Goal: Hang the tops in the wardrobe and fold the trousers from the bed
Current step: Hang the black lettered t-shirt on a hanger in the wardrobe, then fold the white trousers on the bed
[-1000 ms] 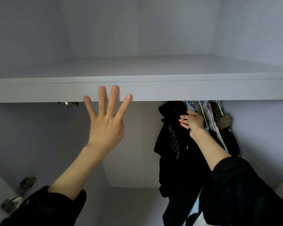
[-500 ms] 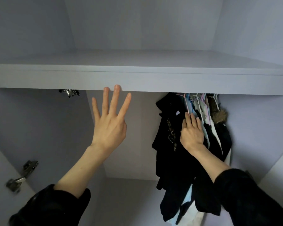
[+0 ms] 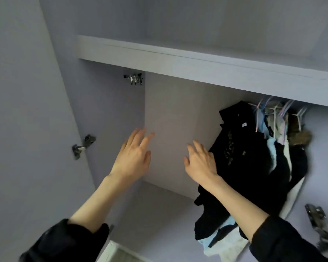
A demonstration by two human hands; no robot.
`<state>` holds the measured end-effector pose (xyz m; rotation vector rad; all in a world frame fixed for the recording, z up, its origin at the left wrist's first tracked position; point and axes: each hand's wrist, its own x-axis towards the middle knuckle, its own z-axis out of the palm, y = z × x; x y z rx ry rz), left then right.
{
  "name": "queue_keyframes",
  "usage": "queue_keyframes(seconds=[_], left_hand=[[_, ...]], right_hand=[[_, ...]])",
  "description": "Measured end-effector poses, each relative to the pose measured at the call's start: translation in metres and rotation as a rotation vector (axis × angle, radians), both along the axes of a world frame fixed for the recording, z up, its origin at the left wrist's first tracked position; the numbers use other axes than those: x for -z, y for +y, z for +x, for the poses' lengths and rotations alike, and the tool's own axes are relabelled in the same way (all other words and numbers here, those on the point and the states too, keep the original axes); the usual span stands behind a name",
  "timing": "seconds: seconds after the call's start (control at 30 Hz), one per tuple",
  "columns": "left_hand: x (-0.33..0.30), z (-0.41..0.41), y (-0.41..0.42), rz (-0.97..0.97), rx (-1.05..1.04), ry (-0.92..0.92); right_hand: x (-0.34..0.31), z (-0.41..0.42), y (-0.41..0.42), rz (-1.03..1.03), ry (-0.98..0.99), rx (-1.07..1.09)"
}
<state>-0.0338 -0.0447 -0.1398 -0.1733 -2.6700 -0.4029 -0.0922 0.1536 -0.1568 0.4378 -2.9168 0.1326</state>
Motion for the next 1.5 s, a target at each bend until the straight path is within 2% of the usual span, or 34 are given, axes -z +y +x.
queue_keyframes(seconds=[0.13, 0.37, 0.6, 0.8, 0.83, 0.87, 0.97, 1.03, 1.23, 1.5], left_hand=[[0.029, 0.080, -0.046, 0.129, -0.136, -0.093], [0.080, 0.293, -0.115, 0.288, -0.569, -0.152], [0.101, 0.505, -0.119, 0.399, -1.024, -0.169], [0.103, 0.679, -0.082, 0.455, -1.505, -0.087], [0.100, 0.716, -0.064, 0.482, -1.625, -0.062], [0.100, 0.729, -0.058, 0.497, -1.674, -0.055], [0.097, 0.800, -0.003, 0.553, -1.989, 0.009], [0.097, 0.821, 0.022, 0.585, -2.105, 0.032], [0.099, 0.863, 0.156, 0.678, -2.575, 0.165], [0.119, 0.894, 0.306, 0.672, -2.909, 0.227]], right_hand=[[0.017, 0.052, -0.078, -0.115, -0.076, -0.252], [0.046, 0.205, -0.196, -0.178, -0.233, -0.710], [0.058, 0.385, -0.276, -0.174, -0.367, -1.201], [0.065, 0.554, -0.320, -0.068, -0.449, -1.662], [0.066, 0.597, -0.325, -0.051, -0.446, -1.793], [0.066, 0.612, -0.326, -0.040, -0.453, -1.846], [0.062, 0.704, -0.321, 0.024, -0.465, -2.150], [0.058, 0.738, -0.316, 0.031, -0.482, -2.265], [0.061, 0.866, -0.235, 0.200, -0.497, -2.750], [0.089, 0.970, -0.098, 0.458, -0.515, -3.061]])
